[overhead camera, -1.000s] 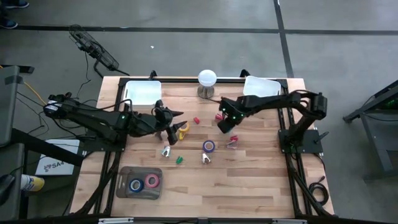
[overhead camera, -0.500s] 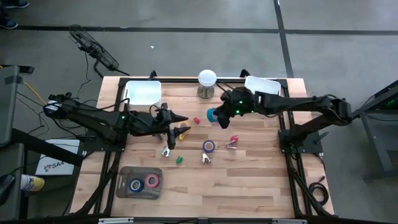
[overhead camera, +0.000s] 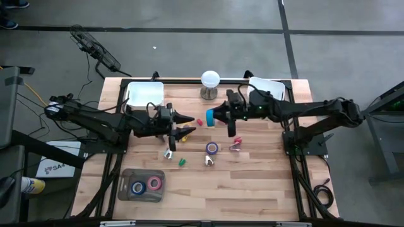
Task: Pick and place Stapler, Stapler remover, tape
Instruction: Put the light blue tape into the black bin
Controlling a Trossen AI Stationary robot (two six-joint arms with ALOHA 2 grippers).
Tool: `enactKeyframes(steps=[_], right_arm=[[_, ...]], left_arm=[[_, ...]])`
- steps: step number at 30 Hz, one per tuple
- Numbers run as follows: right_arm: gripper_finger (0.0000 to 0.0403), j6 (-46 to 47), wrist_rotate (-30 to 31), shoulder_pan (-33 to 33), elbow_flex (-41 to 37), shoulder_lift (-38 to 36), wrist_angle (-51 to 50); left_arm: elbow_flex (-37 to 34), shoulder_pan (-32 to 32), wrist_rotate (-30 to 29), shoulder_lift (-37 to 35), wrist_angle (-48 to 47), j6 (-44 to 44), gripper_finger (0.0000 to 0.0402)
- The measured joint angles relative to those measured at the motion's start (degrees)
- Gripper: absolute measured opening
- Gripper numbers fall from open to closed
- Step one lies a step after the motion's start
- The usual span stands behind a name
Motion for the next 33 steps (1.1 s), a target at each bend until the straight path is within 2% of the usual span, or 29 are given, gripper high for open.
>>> enactKeyframes(steps=[9,20,31,33], right_arm=[[0.0031,-3.3,-3.8,0.3,0.0,2.6,10.2],[0.0031,-2.2,-3.1,1.1,0.0,6.5,17.6],[0.0031,0.3,1.8,1.1,0.0,7.3,18.7],[0.0031,2.9,4.7,1.1,0.0,7.3,18.0]], left_arm=[[0.0,0.0,2.3,0.0,3.2,0.2,0.0188],[0.0,0.0,2.6,0.0,4.4,0.4,0.0188],[0.0,0.0,2.6,0.0,4.6,0.4,0.0188],[0.0,0.0,2.6,0.0,4.6,0.4,0.0188]])
